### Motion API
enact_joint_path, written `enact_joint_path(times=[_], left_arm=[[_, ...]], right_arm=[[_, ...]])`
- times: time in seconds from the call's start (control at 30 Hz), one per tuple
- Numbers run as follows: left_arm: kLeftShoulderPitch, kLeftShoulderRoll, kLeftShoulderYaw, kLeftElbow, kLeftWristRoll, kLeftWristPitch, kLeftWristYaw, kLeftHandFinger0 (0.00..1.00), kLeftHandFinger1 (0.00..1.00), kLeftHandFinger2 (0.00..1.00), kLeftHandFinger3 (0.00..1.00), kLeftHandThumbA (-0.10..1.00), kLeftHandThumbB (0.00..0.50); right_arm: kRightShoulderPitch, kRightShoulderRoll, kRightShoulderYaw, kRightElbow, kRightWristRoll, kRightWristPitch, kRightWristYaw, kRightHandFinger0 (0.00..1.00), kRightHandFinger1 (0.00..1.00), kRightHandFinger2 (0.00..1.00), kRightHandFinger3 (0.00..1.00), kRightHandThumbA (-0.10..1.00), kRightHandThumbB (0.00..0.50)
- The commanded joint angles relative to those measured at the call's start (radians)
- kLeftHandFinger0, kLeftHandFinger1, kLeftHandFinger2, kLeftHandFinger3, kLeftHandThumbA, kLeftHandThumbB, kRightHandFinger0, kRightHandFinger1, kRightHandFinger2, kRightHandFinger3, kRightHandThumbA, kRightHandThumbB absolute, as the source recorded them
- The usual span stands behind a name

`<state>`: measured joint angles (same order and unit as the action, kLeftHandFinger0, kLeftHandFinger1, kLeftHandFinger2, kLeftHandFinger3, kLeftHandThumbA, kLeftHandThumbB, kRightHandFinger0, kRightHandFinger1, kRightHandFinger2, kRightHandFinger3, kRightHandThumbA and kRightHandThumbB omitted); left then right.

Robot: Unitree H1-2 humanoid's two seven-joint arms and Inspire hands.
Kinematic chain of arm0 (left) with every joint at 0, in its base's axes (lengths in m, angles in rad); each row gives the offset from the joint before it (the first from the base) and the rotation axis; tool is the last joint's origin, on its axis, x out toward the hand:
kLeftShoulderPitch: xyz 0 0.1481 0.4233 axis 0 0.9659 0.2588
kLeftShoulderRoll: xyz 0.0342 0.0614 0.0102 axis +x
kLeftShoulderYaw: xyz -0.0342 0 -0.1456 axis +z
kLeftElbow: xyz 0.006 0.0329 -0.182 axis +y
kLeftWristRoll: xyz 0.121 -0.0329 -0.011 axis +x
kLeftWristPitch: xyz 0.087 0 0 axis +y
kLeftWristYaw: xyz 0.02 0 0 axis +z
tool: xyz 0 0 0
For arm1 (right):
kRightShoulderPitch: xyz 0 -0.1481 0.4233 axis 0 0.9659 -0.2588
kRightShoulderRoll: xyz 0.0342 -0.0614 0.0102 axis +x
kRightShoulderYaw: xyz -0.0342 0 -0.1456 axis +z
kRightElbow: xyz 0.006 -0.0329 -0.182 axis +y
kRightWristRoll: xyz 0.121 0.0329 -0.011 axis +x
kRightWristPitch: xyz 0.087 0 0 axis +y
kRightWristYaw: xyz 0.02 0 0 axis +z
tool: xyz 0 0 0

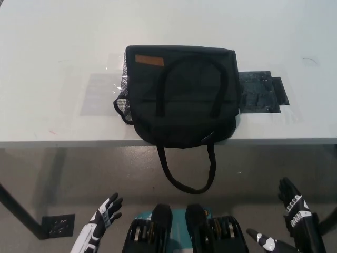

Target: A soft travel bag is kept infront of the robot in the middle of the desk and the robot uses both its hands to press it to reduce its size

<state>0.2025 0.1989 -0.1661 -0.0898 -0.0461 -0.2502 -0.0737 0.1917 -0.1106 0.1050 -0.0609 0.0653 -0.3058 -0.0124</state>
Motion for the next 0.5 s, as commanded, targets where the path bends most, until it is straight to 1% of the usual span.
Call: enact_joint_path(times=[0.0,0.1,0.17,0.23,0.27,0.33,0.37,0.4,0.47], left_arm=[[0.001,-0.005,0.001,-0.020,-0.055,-0.019,-0.053,1.00,1.00,1.00,1.00,1.00,0.251],[0.002,-0.007,0.006,-0.022,-0.050,-0.017,-0.056,1.00,1.00,1.00,1.00,1.00,0.261],[0.005,-0.005,0.007,-0.024,-0.051,-0.019,-0.062,1.00,1.00,1.00,1.00,1.00,0.252],[0.005,-0.010,0.010,-0.016,-0.044,-0.029,-0.061,1.00,1.00,1.00,1.00,1.00,0.255],[0.003,-0.014,0.012,-0.016,-0.043,-0.029,-0.059,1.00,1.00,1.00,1.00,1.00,0.264],[-0.002,-0.017,0.015,-0.018,-0.041,-0.021,-0.057,1.00,1.00,1.00,1.00,1.00,0.268],[-0.001,-0.020,0.017,-0.021,-0.040,-0.019,-0.056,1.00,1.00,1.00,1.00,1.00,0.268],[-0.006,-0.020,0.021,-0.019,-0.042,-0.024,-0.057,1.00,1.00,1.00,1.00,1.00,0.252],[-0.006,-0.022,0.022,-0.018,-0.040,-0.026,-0.056,1.00,1.00,1.00,1.00,1.00,0.251]], right_arm=[[0.000,0.006,-0.015,-0.003,0.043,-0.050,0.036,1.00,1.00,1.00,1.00,1.00,0.212],[0.000,0.008,-0.015,-0.010,0.037,-0.044,0.040,1.00,1.00,1.00,1.00,1.00,0.199],[0.004,0.011,-0.014,-0.011,0.034,-0.047,0.043,1.00,1.00,1.00,1.00,1.00,0.187],[0.005,0.014,-0.015,-0.013,0.054,-0.045,0.051,1.00,1.00,1.00,1.00,1.00,0.191],[0.004,0.013,-0.016,-0.018,0.060,-0.041,0.054,1.00,1.00,1.00,1.00,1.00,0.192],[0.003,0.015,-0.019,-0.030,0.069,-0.031,0.058,1.00,1.00,1.00,1.00,1.00,0.165],[0.005,0.014,-0.020,-0.033,0.070,-0.029,0.061,1.00,1.00,1.00,1.00,1.00,0.162],[0.000,0.013,-0.020,-0.036,0.072,-0.023,0.064,1.00,1.00,1.00,1.00,1.00,0.148],[0.001,0.012,-0.020,-0.037,0.074,-0.022,0.067,1.00,1.00,1.00,1.00,1.00,0.147]])
